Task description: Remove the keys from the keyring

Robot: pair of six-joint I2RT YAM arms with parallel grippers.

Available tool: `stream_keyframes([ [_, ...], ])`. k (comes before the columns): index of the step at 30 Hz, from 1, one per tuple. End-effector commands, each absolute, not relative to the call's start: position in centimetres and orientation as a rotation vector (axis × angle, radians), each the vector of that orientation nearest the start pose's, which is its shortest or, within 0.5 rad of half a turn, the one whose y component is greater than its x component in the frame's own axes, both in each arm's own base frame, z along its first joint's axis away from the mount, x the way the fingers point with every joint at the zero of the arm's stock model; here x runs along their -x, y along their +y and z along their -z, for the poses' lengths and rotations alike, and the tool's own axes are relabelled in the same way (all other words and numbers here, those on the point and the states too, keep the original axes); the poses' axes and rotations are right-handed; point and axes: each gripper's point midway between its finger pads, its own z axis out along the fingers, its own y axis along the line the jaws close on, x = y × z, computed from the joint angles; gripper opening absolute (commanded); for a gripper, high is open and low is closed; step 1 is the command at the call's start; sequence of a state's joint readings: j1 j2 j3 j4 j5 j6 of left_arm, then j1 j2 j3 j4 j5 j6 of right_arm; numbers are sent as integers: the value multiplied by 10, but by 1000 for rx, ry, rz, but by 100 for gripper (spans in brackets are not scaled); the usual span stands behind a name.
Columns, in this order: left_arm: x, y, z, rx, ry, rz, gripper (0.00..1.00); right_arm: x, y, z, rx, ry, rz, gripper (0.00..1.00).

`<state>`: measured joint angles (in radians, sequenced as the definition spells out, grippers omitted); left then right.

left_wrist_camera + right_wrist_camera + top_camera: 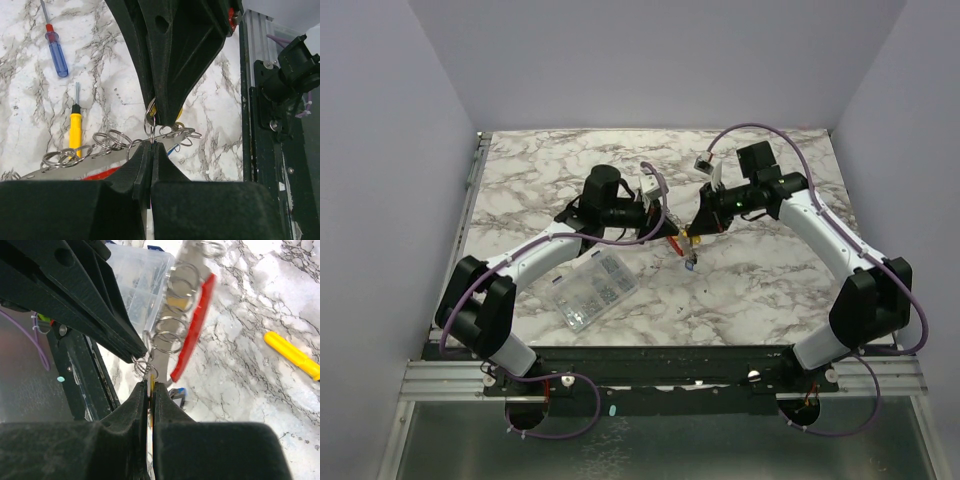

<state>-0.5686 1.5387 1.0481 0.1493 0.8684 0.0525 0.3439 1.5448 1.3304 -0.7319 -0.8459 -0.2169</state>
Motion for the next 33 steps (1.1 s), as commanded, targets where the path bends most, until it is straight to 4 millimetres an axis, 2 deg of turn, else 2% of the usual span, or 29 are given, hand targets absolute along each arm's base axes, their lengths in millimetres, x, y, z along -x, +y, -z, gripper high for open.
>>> stream_keyframes([
  [1, -282, -332, -251, -1134, 1438, 1190, 0, -295, 224, -191, 952, 2235, -1027, 1],
  [9, -281, -330, -252, -1111, 1447, 1213, 0, -299, 219, -191, 935, 2239, -1021, 1],
  [13, -280, -329, -248, -1114, 1450, 1212, 0, -300, 221, -202, 943, 2202, -1034, 1],
  [20, -287, -327, -226, -1092, 1504, 1165, 1, -298, 231, -228, 933, 2132, -1105, 1],
  [27, -285, -342, -226, -1106, 1506, 1166, 20, -296, 236, -218, 913, 2167, -1181, 1],
  [33, -288, -341, -221, -1129, 1506, 1119, 41, -295, 235, -225, 920, 2148, -1175, 1],
])
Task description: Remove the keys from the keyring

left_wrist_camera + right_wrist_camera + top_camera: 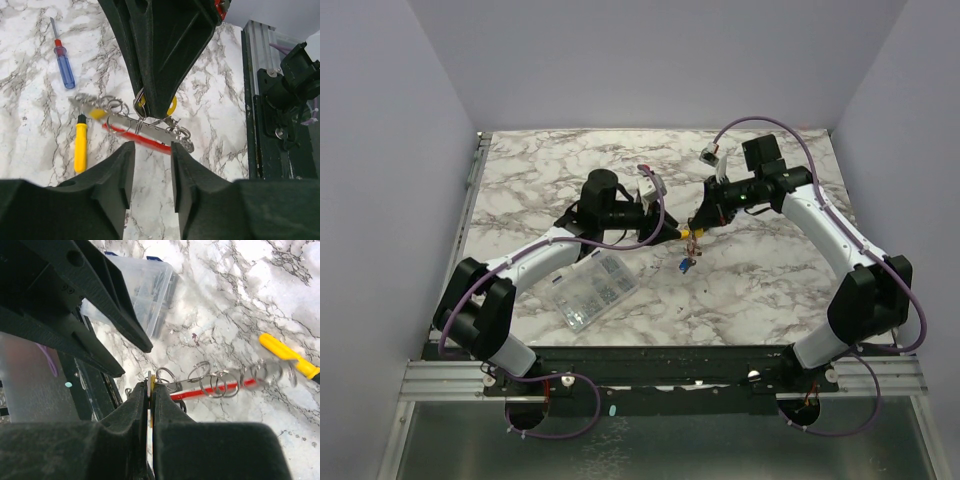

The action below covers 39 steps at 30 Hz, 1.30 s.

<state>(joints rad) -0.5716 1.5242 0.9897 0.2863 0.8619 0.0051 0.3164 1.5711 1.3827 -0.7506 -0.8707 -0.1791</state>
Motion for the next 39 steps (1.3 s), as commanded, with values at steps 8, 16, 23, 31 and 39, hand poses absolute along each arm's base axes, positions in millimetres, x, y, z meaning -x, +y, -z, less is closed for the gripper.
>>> stream_keyframes([
  [8, -295, -345, -227, -1165, 1477, 1054, 46, -290, 234, -221, 938, 2152, -1177, 1],
  [16, -291, -348, -222, -1262, 1441, 986, 46, -289, 236, -222, 935, 2152, -1199, 1],
  [23, -293, -355, -217, -1272, 1455, 951, 46, -283, 239, -222, 942, 2148, -1213, 1],
  [31, -294, -360, -213, -1292, 1453, 928, 40, -279, 240, -223, 946, 2149, -1227, 1],
  [39, -297, -363, -205, -1314, 1459, 885, 28, -275, 243, -224, 956, 2147, -1238, 1],
])
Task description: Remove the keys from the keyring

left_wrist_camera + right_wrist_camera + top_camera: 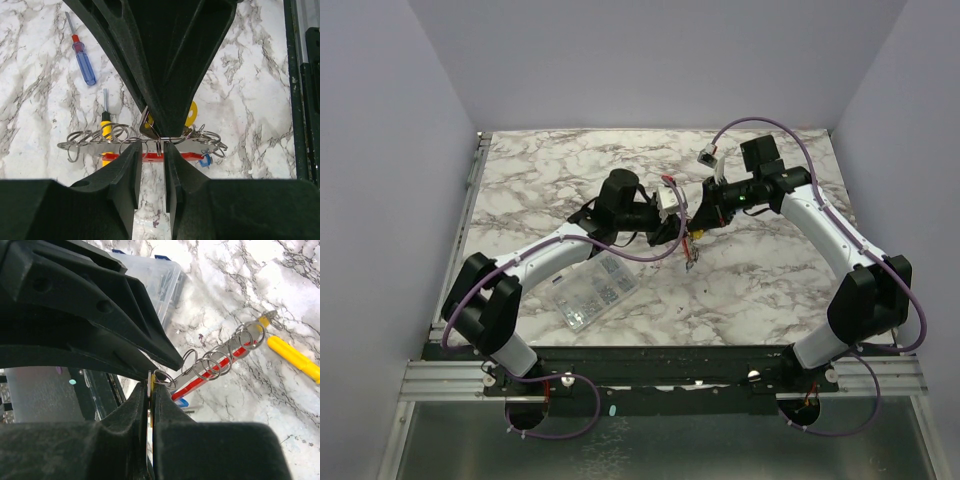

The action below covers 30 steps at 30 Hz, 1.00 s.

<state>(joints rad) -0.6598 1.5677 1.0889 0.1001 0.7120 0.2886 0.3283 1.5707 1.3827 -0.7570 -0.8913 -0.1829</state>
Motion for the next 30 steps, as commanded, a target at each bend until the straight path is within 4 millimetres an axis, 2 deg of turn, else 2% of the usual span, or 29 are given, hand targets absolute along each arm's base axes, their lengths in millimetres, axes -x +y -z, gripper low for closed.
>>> stream_keyframes([
  [1, -296, -364, -205, -1318, 1458, 885, 28, -275, 243, -224, 956, 2148, -1239, 1],
  [5, -294, -366, -205, -1327, 1453, 891, 21, -273, 243, -224, 960, 2148, -1244, 1],
  [11, -293, -368, -211, -1317, 1451, 914, 0, -274, 243, -222, 962, 2157, -1231, 1],
  [17, -289, -362, -220, -1289, 1458, 963, 0, -283, 235, -217, 942, 2183, -1161, 1],
  [24, -293, -351, -232, -1233, 1449, 997, 0, -295, 221, -196, 923, 2241, -1074, 1],
  [30, -290, -352, -242, -1211, 1427, 1058, 0, -300, 215, -182, 921, 2281, -1013, 1],
])
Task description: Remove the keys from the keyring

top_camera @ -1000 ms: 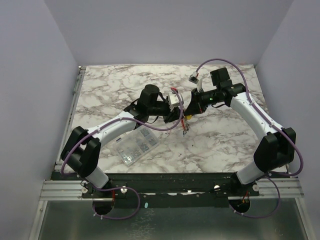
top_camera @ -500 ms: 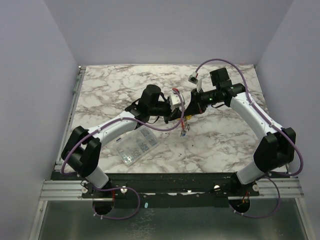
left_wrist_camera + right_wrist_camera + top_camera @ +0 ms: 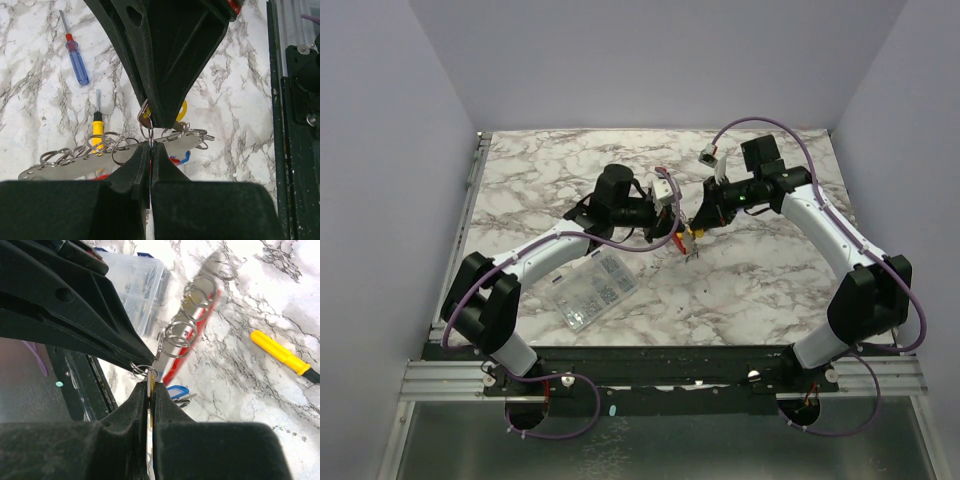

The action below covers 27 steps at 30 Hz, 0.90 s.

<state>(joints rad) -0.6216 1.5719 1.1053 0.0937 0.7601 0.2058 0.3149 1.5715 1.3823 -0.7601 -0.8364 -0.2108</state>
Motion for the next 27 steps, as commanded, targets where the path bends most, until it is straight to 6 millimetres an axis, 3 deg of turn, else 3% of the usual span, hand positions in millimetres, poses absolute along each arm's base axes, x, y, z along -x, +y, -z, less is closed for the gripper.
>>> stream_keyframes([
  [1, -290, -352, -243, -1206, 1423, 1067, 0, -300, 215, -180, 919, 2292, -1012, 1],
  [6, -289, -353, -251, -1187, 1412, 1102, 0, -300, 214, -173, 908, 2321, -1012, 1],
  [27, -304, -329, -260, -1060, 1415, 1117, 0, -310, 199, -176, 901, 2335, -853, 0],
])
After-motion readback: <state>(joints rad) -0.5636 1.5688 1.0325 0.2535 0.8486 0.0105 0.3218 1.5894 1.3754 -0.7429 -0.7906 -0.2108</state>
